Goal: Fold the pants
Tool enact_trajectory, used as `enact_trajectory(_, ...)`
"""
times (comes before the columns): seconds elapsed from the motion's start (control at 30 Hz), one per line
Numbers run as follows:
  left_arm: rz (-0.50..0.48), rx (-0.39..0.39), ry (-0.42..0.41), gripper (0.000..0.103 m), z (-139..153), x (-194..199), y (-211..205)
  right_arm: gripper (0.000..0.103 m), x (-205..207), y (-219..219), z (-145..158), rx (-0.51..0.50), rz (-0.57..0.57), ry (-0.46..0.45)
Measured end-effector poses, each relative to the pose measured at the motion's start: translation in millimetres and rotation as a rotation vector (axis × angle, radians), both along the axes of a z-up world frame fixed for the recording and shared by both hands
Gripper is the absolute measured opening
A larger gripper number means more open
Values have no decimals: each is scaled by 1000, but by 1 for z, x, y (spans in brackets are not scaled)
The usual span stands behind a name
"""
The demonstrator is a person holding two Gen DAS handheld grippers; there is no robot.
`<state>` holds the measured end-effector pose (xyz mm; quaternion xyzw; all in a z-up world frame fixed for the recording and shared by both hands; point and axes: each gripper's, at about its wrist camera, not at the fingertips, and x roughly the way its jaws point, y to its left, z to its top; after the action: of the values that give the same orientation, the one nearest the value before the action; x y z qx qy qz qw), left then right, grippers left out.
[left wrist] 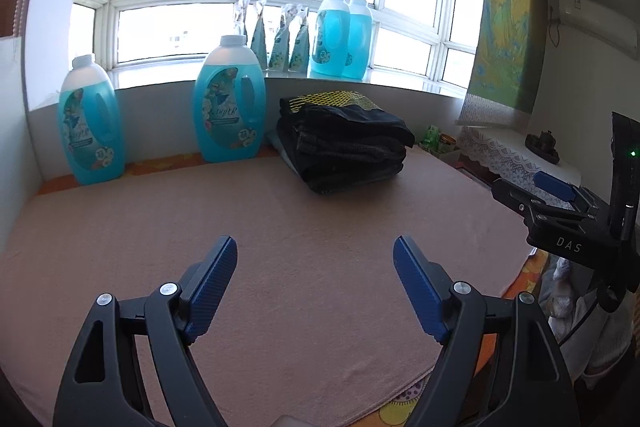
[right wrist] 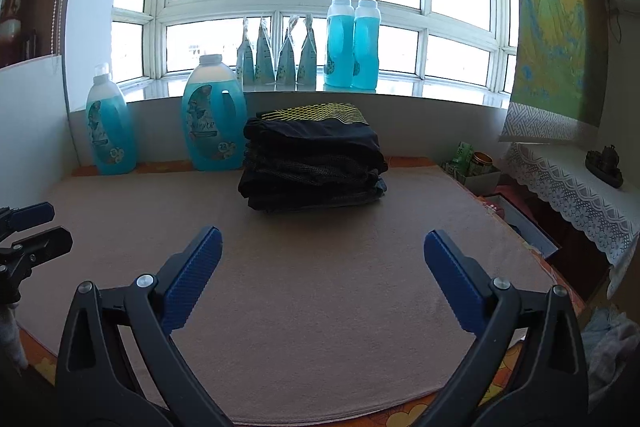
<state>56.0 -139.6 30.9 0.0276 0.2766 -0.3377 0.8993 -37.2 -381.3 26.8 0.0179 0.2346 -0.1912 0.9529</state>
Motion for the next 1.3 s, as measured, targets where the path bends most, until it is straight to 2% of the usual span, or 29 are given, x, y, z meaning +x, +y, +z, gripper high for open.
enact_trajectory(0.37,60,50,5,81,-10,-16,9,103,-15,0,-13,24,-75,15)
enact_trajectory(1.3,141,61,-19,83,-5,-23,24,103,-19,4,-10,16,-76,2)
